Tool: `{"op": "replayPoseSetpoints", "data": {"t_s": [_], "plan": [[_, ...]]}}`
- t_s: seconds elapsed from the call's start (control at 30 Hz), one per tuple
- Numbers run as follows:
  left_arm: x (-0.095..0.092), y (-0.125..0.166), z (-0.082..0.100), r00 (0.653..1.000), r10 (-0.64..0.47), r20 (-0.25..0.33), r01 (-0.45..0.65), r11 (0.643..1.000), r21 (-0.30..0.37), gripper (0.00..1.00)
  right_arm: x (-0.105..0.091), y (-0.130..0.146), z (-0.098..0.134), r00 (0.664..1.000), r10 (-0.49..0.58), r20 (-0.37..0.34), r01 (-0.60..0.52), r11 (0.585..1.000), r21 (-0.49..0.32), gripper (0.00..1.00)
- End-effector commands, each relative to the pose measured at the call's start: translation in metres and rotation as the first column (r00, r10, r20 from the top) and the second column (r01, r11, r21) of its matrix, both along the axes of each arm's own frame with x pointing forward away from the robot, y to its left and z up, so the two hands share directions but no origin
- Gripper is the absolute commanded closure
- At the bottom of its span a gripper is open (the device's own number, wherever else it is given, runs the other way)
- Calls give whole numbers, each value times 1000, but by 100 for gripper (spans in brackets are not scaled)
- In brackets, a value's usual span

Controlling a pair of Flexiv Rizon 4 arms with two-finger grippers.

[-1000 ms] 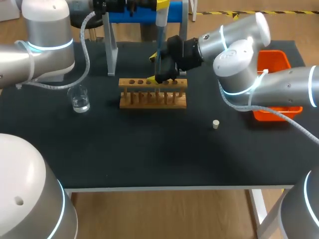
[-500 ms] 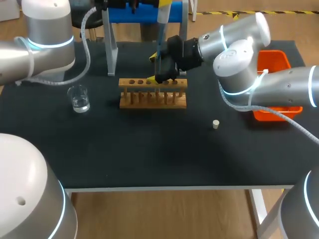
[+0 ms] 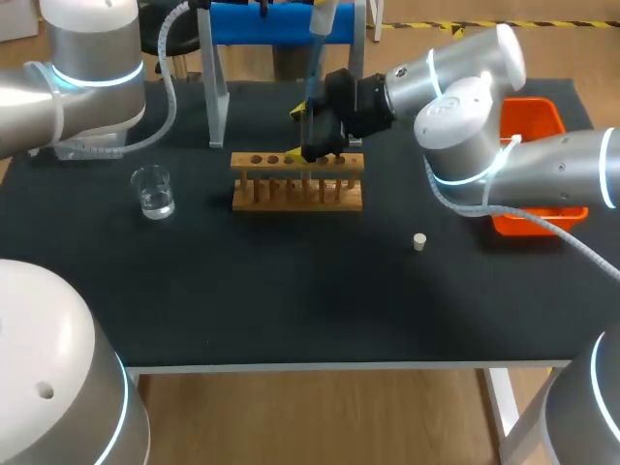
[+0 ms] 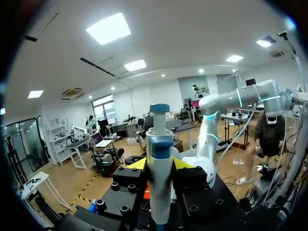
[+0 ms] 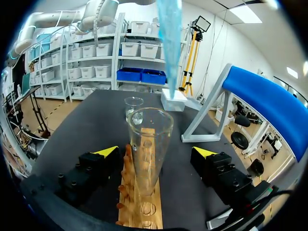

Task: Invert the test tube, pick up the pipette, mount the tip to pipette, aspirate from beaker and dispense into the tube, eject the tip, return the pipette, and cap with the stopper.

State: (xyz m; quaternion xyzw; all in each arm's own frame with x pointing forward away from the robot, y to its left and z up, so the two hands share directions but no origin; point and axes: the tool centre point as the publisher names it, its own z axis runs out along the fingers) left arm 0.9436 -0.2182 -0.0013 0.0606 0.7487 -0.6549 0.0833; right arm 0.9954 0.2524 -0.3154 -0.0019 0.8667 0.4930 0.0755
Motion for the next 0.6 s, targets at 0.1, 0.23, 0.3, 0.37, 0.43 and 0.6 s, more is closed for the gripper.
{"op": "replayPoseSetpoints", "data": {"t_s": [0.1, 0.23, 0.3, 0.37, 0.43, 0.6], "plan": [[-16, 12, 12, 999, 38, 32, -38, 999, 10, 100, 0, -1, 1, 1000, 0, -1, 0, 1000, -3, 0], [-31, 36, 8, 995, 98, 22, -98, 995, 10, 100, 0, -1, 1, 1000, 0, -1, 0, 1000, -3, 0], [-44, 47, 3, 991, 130, 12, -130, 991, 1, 100, 0, -1, 1, 1000, 0, -1, 0, 1000, -3, 0], [-55, 57, -3, 988, 155, 4, -155, 988, -14, 100, 0, -1, 1, 1000, 0, -1, 0, 1000, -3, 0], [-64, 67, -10, 984, 178, -8, -178, 984, -34, 100, 0, -1, 1, 1000, 0, -1, 0, 1000, -3, 0], [-84, 76, -29, 980, 194, -41, -196, 979, -49, 100, 0, -1, 1, 1000, 0, -1, 0, 1000, -3, 0]]}}
